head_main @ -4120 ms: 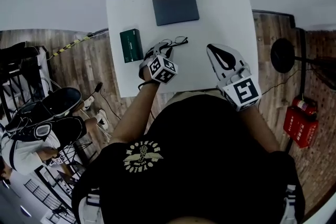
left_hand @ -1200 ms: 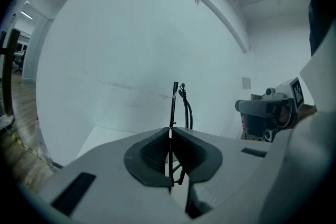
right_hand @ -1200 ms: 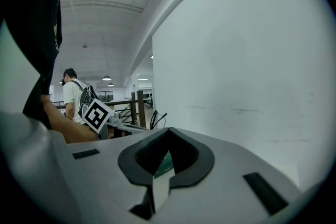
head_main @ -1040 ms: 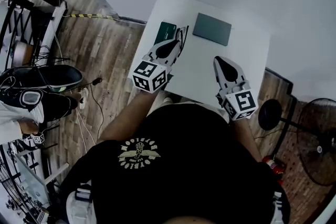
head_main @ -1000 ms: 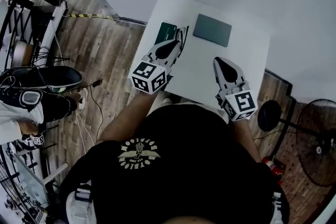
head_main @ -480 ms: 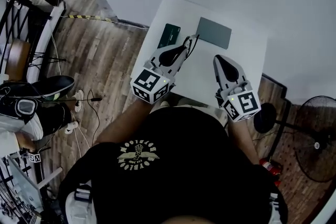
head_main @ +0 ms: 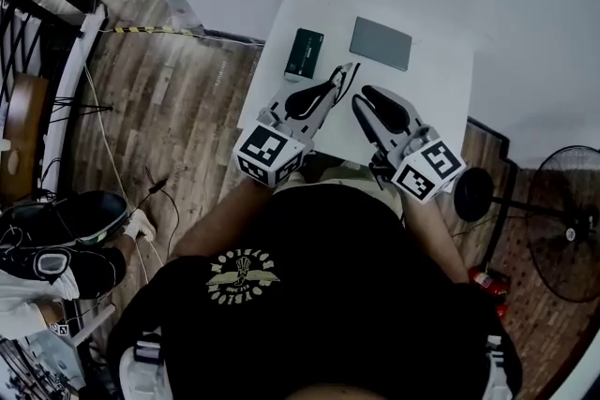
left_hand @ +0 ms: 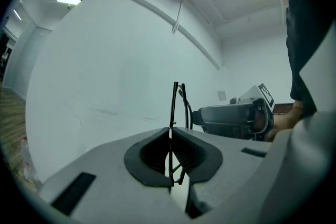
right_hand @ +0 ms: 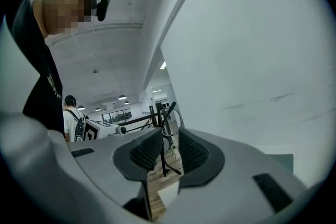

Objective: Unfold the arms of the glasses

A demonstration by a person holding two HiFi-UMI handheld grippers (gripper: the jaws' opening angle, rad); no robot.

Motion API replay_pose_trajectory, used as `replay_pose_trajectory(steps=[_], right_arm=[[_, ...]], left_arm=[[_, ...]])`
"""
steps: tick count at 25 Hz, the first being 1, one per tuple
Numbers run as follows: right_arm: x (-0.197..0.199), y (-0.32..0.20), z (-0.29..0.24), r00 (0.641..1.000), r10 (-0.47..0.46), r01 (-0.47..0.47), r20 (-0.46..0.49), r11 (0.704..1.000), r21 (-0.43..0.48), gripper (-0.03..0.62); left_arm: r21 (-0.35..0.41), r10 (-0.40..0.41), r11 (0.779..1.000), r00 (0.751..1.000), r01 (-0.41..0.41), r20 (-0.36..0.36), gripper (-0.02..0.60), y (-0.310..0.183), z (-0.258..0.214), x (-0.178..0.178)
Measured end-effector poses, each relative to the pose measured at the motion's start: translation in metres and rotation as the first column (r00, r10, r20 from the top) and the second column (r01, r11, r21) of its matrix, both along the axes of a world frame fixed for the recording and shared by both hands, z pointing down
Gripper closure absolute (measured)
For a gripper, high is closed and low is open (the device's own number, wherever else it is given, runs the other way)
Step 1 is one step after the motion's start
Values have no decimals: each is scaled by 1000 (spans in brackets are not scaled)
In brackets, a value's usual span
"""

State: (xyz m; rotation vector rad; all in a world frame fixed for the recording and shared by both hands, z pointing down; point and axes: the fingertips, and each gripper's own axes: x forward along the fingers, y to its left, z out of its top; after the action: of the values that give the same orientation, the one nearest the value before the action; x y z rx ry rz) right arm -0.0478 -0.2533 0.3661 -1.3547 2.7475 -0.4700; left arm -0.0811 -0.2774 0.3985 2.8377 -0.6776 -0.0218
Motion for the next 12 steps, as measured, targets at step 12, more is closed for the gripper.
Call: replay_pose_trajectory(steps=[12], right_arm=[[42, 33, -1, 990, -52, 56, 128, 998, -33, 518]], left_arm=[[16, 58, 998, 997, -59, 53, 561, 42, -1, 65]])
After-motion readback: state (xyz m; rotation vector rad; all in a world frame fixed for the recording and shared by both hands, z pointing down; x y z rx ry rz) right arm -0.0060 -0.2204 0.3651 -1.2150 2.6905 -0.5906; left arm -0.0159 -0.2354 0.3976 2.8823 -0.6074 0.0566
